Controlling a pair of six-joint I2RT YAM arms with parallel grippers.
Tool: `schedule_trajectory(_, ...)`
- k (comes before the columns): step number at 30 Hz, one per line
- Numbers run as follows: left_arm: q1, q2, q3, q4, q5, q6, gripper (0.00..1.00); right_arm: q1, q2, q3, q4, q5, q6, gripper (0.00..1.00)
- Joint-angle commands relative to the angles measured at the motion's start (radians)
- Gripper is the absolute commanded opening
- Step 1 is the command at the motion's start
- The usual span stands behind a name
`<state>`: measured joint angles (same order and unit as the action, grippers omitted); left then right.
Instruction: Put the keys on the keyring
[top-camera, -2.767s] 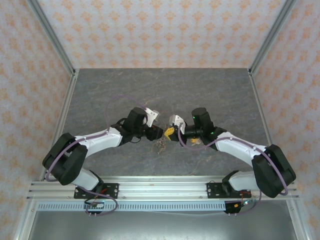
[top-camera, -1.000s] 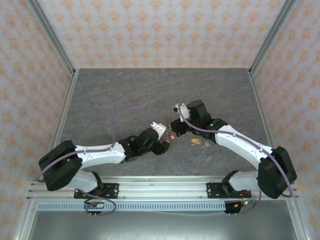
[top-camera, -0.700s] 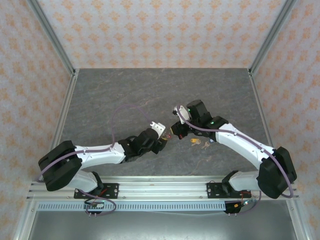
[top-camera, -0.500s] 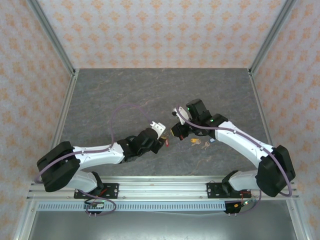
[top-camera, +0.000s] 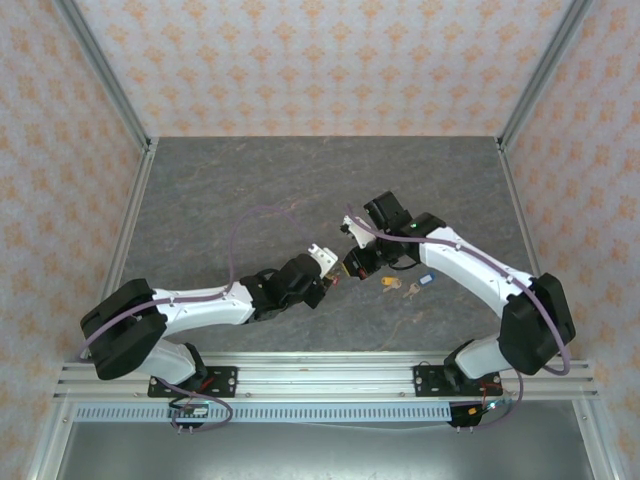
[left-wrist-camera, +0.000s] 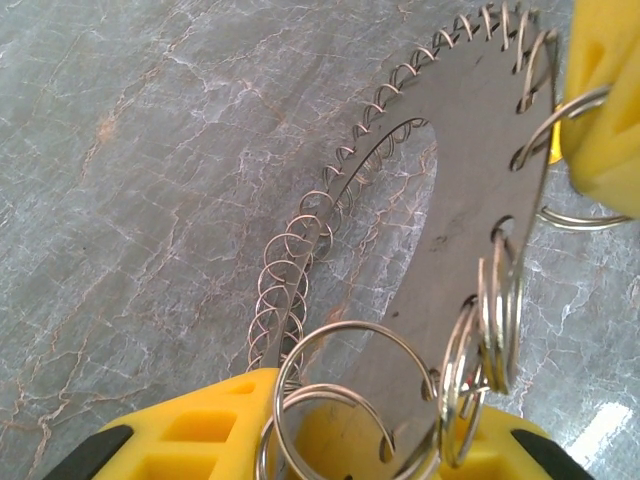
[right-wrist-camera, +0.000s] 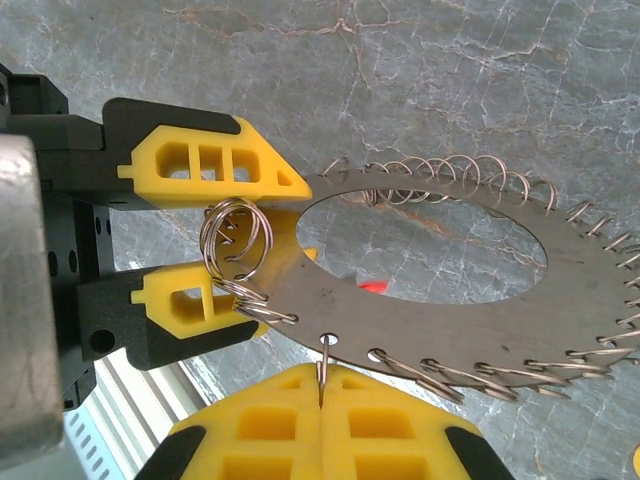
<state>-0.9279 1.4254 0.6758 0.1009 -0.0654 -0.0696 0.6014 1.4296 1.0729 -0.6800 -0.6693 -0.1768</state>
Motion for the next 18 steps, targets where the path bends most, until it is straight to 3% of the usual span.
schedule_trajectory(1, -0.002, 0.001, 0.031, -0.027, 0.0, 0.027, 0.26, 0.003, -0.025, 0.021, -0.012, 0.025, 0.017, 0.0)
schedule_trajectory(18, 0.0, -0.001, 0.055, -0.06, 0.059, 0.06, 0.27, 0.01, -0.076, -0.035, 0.177, 0.125, -0.006, 0.0)
